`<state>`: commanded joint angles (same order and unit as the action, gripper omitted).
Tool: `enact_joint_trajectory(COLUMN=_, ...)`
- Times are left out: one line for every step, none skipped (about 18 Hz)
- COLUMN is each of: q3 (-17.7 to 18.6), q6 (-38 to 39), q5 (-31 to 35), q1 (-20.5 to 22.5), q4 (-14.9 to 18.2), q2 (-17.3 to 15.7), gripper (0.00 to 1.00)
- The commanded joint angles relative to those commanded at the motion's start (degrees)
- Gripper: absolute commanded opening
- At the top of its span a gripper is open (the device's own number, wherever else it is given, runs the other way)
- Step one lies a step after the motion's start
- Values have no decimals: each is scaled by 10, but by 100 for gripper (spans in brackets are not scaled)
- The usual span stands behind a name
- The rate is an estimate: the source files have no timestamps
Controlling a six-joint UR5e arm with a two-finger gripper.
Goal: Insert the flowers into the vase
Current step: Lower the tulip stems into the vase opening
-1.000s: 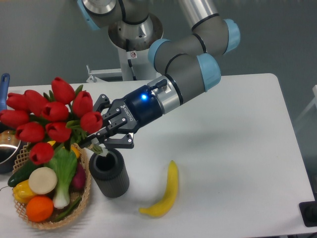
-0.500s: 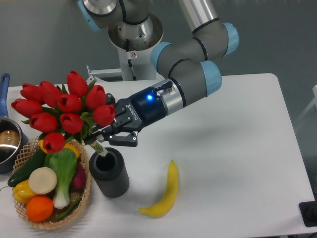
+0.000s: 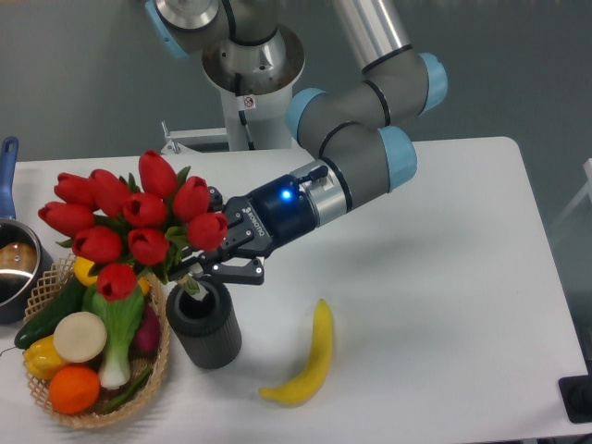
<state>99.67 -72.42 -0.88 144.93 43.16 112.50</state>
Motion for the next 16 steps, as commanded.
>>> enact_joint_trajectory(q3=1, q6=-10, q5=0, q1=-1, q4=0, q2=4, gripper=24)
enact_joint_trajectory(q3=0, q6=-21, q5=0, q1=-1, q4=1, q2=11, gripper=24)
enact_joint_trajectory(q3=1, q6=-31, q5=0, q1=-1, q4=0, q2=17, gripper=24)
enact_joint_trajectory(q3=2, q6=-39, q5=0, q1=-1, q4=0, q2=21, gripper=24)
enact_joint_trajectory(q3=3, q6=-43, q5=0, q1=-1, q4=1, q2=22, gripper=24)
enact_joint_trajectory(q3=6, q6=-43, q5=0, q1=-1, q4=1, q2=22, gripper=24)
enact_joint_trajectory(q3=10, q6=-43, q5=0, q1=-1, q4=1, q2=22, gripper=24)
enact_joint_trajectory(q3=18, q6=-45, q5=1, q1=-1, q4=0, q2=22, gripper=24)
enact_joint_trajectory(q3=25, q6=-52, q5=1, q1=-1, q4=0, q2=21, gripper=24)
enact_joint_trajectory(q3=28, q6=-59, q5=1, q1=-1, q4=0, q2=21, gripper=24)
enact_joint_trajectory(q3=29, q6=-62, q5=1, q1=-1, q4=0, q2=21, gripper=24)
enact_joint_trajectory(q3=29, q6=-62, q5=1, q1=-1, q4=1, q2=21, gripper=24)
enact_joint_trajectory(q3=33, q6=-62, q5=1, q1=-2, q4=1, q2=20, gripper=24)
enact_joint_trajectory(q3=38, q6=-62, q5=1, q1=-2, q4=0, q2=19, gripper=24)
enact_joint_trajectory(q3=40, q6=-62, q5=1, q1=-3, q4=0, q2=19, gripper=24)
enact_joint_trajectory(q3=41, q6=-64, q5=1, q1=-3, q4=0, q2=19, gripper=24)
